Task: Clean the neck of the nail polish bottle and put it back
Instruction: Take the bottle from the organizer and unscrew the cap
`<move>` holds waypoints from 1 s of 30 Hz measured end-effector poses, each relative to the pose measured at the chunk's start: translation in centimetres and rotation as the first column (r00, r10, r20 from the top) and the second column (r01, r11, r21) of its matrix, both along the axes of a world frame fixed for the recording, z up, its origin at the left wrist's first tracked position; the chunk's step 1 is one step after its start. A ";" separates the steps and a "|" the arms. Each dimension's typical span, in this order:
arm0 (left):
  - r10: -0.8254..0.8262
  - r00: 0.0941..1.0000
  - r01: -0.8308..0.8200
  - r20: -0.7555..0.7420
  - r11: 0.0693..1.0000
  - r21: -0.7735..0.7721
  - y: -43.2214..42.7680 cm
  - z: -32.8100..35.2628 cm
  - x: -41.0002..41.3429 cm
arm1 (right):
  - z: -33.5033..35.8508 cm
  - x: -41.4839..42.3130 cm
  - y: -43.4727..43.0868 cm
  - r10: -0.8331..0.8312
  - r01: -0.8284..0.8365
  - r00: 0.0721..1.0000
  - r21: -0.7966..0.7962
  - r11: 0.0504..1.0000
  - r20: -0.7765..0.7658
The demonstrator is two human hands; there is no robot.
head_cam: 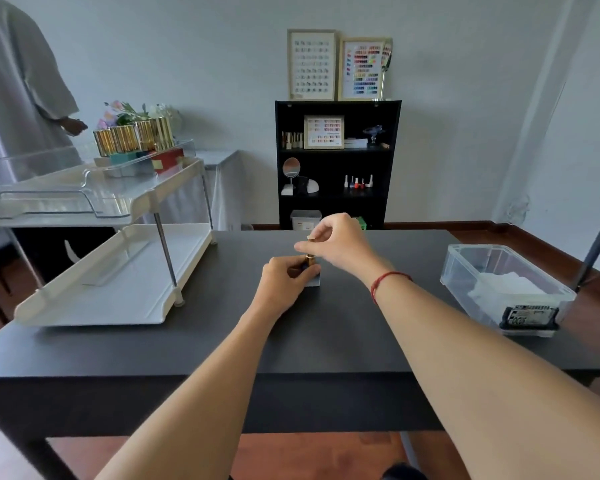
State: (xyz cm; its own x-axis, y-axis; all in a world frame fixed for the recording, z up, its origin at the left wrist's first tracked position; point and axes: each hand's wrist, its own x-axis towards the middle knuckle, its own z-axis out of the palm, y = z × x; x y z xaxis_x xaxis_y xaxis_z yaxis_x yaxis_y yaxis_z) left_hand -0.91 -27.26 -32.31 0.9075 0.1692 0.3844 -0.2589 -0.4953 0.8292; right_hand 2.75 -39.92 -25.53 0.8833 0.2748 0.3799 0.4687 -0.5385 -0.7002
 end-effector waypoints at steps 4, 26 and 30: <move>-0.003 1.000 0.003 0.006 0.999 0.047 -0.1 0.2 -0.2 | -0.6 -0.2 0.1 -0.020 0.021 1.000 0.037 0.999 -0.022; -0.147 0.980 0.138 -0.137 0.988 -0.071 1.0 0.7 0.3 | -0.3 1.0 -1.3 0.132 -0.141 0.974 -0.037 0.989 -0.183; -0.158 0.976 0.142 -0.149 0.983 -0.112 1.1 1.0 0.7 | -3.0 1.1 -2.0 0.118 -0.023 0.881 0.208 0.978 -0.459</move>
State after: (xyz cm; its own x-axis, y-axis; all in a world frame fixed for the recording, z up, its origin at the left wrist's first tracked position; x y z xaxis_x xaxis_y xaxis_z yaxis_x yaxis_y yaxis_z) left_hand -0.22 -26.15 -31.32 0.9730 0.0564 0.2237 -0.1872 -0.3734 0.9086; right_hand 3.86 -41.89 -28.51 0.9514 0.3074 -0.0196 0.0939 -0.3501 -0.9320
